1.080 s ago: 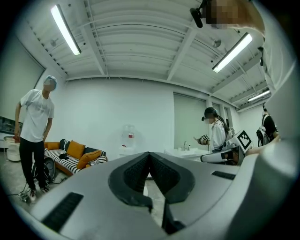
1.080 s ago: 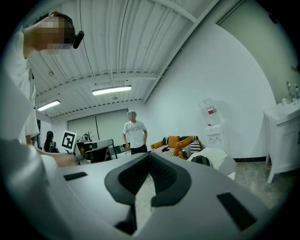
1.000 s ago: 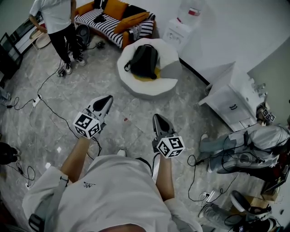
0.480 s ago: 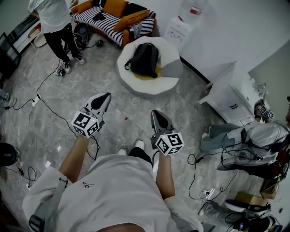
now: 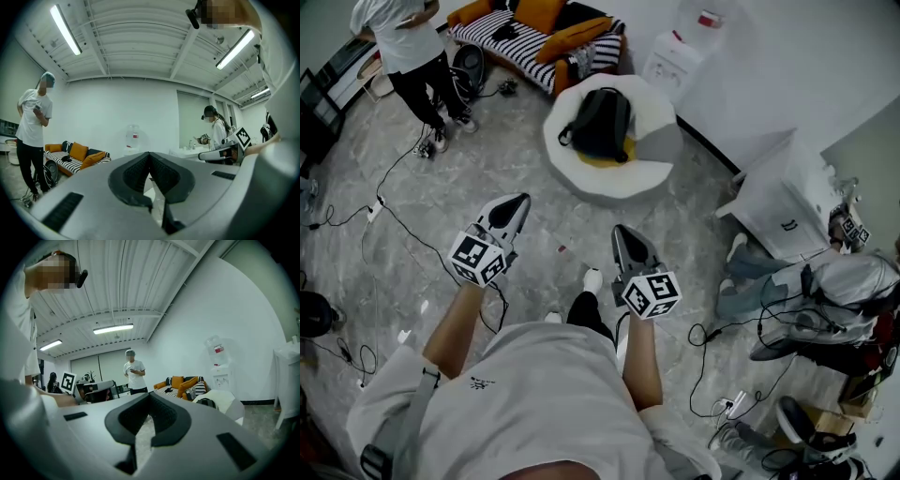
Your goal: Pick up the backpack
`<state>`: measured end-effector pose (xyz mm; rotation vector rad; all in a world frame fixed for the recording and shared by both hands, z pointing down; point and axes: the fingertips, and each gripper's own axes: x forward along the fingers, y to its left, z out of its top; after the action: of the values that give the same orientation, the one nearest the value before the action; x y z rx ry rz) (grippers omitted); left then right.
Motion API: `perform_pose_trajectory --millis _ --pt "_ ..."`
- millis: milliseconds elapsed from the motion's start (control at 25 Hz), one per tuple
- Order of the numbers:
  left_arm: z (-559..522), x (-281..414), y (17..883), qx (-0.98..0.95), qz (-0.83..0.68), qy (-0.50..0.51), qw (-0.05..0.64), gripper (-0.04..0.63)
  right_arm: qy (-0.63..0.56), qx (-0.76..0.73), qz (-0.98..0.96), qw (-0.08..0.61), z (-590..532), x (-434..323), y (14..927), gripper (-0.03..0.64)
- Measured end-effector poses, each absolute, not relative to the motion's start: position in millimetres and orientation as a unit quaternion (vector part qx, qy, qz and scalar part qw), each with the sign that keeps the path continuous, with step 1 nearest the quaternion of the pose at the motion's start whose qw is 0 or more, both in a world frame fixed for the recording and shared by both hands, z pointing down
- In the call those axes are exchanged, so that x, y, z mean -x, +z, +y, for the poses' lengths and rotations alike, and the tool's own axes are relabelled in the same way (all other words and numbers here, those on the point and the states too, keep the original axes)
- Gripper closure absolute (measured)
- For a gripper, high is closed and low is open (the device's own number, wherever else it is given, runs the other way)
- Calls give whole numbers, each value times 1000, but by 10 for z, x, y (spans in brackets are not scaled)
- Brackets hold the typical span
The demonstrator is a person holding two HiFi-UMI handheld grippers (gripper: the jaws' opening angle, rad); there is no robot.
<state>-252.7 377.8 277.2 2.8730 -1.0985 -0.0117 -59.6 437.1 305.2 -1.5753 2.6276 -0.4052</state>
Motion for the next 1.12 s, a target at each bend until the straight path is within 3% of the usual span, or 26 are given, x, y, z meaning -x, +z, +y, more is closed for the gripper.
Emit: perform_pose_trajectory --millis 440,1120 --pt "3732 2698 2773 -932 -360 -20 23 594 -107 499 860 21 4273 798 3044 609" --pt "1250 1112 2704 -905 -421 16 57 594 -151 434 888 2 1591 -763 3014 609"
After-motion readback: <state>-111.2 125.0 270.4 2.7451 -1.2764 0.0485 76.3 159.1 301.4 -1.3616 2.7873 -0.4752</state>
